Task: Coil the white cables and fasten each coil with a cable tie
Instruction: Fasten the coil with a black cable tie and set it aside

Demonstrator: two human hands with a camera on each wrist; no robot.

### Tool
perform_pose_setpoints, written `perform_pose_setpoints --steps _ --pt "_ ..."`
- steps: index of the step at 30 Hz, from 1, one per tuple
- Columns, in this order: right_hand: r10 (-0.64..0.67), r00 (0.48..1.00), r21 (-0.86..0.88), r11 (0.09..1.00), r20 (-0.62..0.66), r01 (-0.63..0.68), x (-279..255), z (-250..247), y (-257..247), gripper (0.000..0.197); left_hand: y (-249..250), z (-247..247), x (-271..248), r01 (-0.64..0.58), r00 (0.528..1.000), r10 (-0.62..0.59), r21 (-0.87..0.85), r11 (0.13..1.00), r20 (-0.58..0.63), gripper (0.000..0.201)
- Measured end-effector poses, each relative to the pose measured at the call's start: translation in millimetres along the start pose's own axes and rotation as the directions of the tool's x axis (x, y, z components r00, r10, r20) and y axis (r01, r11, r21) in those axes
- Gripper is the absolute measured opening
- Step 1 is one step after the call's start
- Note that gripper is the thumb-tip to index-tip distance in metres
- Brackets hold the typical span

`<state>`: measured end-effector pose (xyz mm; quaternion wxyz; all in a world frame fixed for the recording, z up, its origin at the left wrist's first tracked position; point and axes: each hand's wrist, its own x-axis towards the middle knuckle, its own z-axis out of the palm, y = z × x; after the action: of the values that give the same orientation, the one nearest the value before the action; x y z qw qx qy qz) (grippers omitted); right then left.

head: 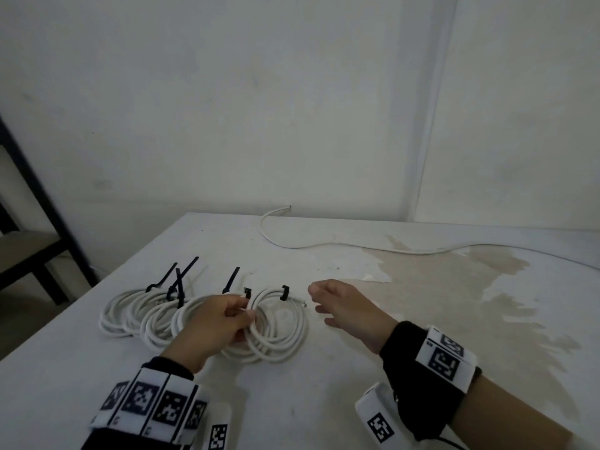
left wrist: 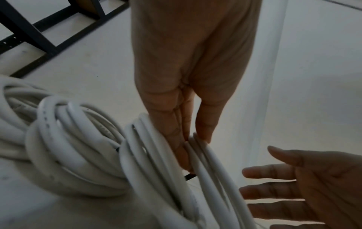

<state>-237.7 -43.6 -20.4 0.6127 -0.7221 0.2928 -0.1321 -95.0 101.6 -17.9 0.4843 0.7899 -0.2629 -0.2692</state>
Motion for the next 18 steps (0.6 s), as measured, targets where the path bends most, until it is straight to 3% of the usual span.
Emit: perform_pose_setpoints --steps 5,11,13,16,18 --pt "0.028 0.999 -0.021 0.999 -0.019 -0.029 4 -8 2 0.032 2 6 4 -0.029 0.998 0.045 0.276 0.961 -0.054 0.029" --pt "0.033 0.995 -0.072 0.997 -0.095 -0.040 12 -28 5 0.029 8 10 5 -0.051 0.992 0.114 0.629 0.776 -0.061 0.023" --pt "0.024 0.991 -0.101 0.994 -0.128 -0.037 17 -38 7 0.026 14 7 6 -0.047 0.983 0.151 0.643 0.765 -0.108 0.015" --pt "0.019 0.985 -0.163 0.986 -0.170 -0.047 26 -56 9 0.025 31 -1 9 -0.074 0.963 0.201 0.542 0.837 -0.178 0.029" --pt "0.018 0.984 -0.223 0.973 -0.178 -0.058 33 -68 10 0.024 44 -7 14 -0.124 0.947 0.258 0.517 0.847 -0.194 0.028"
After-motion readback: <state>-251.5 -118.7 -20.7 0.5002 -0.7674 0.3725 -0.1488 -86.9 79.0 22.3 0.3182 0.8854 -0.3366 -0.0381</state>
